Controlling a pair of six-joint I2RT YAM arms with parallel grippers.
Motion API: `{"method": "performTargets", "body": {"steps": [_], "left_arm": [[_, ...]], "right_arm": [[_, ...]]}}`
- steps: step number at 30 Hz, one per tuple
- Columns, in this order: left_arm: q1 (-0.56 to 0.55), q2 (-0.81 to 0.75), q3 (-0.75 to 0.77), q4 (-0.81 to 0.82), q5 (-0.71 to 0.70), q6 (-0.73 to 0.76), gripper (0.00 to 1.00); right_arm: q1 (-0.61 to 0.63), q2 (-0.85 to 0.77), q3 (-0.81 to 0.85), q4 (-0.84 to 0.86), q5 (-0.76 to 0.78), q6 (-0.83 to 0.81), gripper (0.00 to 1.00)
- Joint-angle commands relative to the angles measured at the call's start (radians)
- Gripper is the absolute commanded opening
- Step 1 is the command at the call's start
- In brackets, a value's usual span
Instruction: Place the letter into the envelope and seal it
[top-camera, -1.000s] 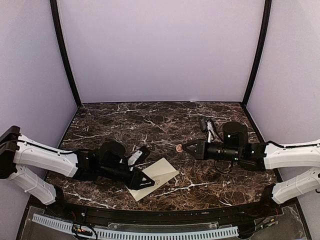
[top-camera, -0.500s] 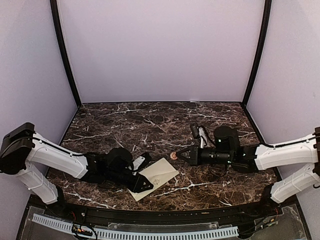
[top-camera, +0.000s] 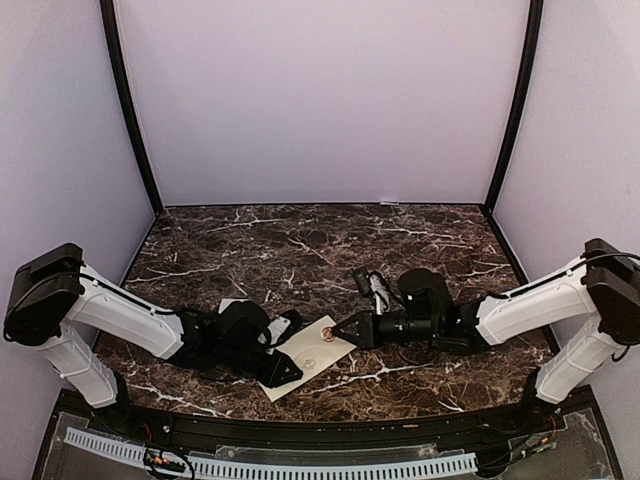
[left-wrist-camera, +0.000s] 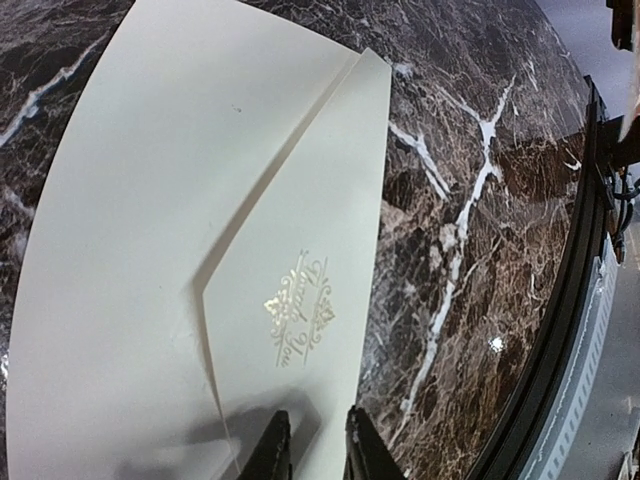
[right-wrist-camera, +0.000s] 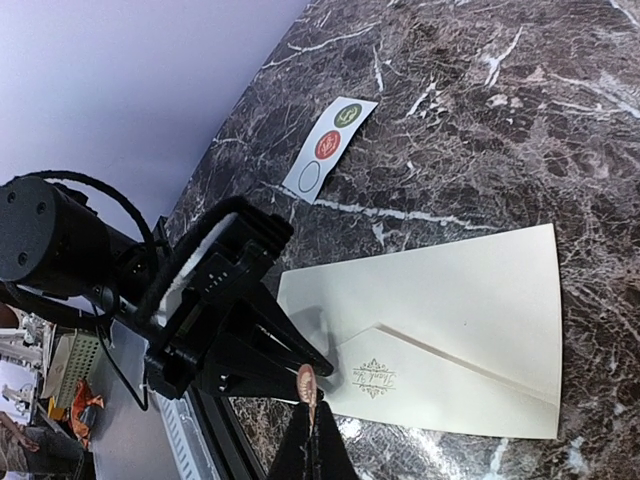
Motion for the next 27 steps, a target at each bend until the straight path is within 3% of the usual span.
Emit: {"method": "performTargets", "body": {"steps": [1, 14, 27], "left_arm": [[-0.003, 0.015, -0.031, -0.020, -0.026, -0.002, 0.18], [-0.002, 0.011, -0.048, -0.032, -0.027, -0.006, 0.12], [-0.002, 0.009, -0.049, -0.037, -0.024, -0.007, 0.10]], "right_arm": [[0.015, 0.078, 0.043, 0.132, -0.054, 0.010, 0.00], [0.014, 0.339, 0.153, 0.239, -0.141, 0.015, 0.00], [0.010, 0.494, 0.215, 0.282, -0.168, 0.043, 0.00]]}}
